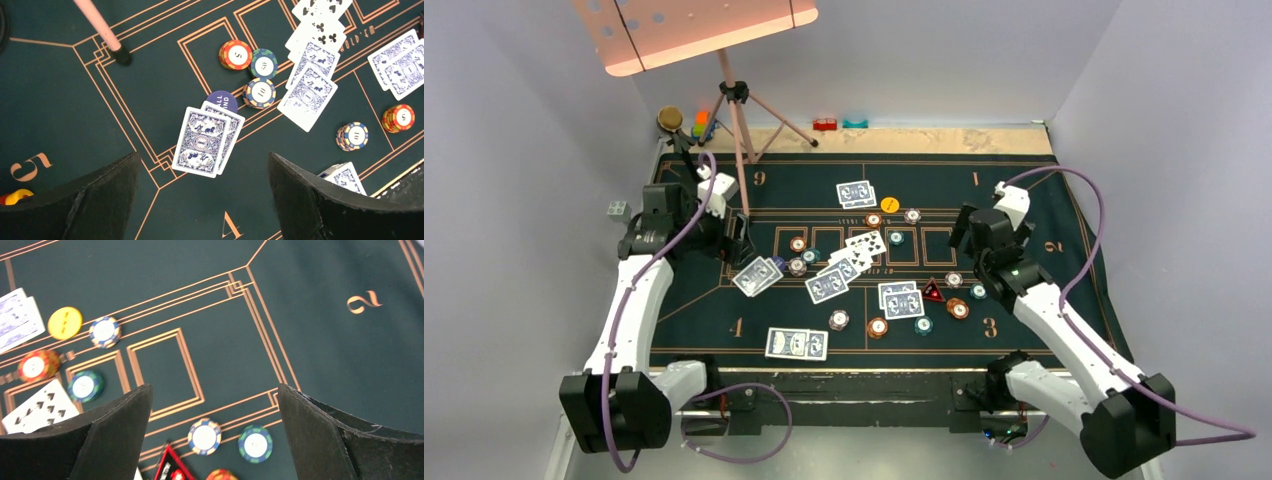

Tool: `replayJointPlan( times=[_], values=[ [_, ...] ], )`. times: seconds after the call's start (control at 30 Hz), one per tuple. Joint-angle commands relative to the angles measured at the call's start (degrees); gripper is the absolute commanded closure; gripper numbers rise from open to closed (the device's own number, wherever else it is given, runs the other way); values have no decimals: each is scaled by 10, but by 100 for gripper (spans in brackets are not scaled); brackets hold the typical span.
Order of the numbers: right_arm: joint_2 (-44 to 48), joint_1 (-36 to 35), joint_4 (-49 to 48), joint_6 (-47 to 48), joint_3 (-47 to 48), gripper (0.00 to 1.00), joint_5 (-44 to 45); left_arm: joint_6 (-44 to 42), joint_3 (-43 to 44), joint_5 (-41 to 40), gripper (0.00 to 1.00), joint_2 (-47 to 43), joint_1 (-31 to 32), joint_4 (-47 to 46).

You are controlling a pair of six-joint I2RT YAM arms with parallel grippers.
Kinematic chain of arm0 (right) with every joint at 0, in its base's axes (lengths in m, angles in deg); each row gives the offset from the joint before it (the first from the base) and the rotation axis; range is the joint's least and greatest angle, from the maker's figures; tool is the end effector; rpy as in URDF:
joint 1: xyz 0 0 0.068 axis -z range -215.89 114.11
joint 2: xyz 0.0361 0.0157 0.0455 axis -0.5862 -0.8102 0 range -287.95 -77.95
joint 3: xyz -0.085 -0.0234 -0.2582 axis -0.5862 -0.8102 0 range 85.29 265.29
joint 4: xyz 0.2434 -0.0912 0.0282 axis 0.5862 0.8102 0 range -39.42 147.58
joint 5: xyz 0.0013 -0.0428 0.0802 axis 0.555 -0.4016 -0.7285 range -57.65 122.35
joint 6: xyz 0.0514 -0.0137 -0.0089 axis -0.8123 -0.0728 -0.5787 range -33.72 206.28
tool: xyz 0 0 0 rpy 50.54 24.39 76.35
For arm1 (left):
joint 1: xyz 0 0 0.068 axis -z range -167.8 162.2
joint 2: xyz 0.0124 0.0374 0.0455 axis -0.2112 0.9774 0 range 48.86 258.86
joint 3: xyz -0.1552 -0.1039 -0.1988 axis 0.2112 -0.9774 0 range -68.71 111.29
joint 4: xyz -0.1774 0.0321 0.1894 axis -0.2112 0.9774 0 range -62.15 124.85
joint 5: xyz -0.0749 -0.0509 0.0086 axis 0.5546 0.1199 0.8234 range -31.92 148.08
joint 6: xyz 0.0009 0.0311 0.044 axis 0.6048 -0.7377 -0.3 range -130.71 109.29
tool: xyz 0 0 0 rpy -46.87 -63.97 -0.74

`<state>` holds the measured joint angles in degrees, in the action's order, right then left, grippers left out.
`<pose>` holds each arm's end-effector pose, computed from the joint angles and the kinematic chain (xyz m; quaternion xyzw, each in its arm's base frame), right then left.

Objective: Distribute texas hold em gaming equipment

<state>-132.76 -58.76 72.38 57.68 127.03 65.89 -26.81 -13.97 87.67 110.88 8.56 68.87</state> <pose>0.1967 0.0616 0.2731 0.1758 0.8410 -0.0379 0.5102 0.2174 -0.0037 0.2968 0.1885 0.8883 -0.1761 0.3800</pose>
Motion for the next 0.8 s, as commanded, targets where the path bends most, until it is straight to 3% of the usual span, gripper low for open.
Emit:
replayJointPlan(
  times=[0.0,0.2,0.33,0.53,0.77],
  values=[
    [-29,43,-201,85,-36,2,49,53,-46,-3,0,-5,-12,-113],
    [-119,151,-274,80,-32,1,-58,80,-104,-45,0,9,-12,-218],
    [-147,157,-299,99,-26,1,-32,96,-110,-83,0,30,-12,-240],
    [-133,157,-334,104,-51,1,-4,122,-126,-78,0,37,-12,-279],
    [-112,157,-546,196,-134,1,-28,124,-164,-90,0,52,-13,-366]
  ],
)
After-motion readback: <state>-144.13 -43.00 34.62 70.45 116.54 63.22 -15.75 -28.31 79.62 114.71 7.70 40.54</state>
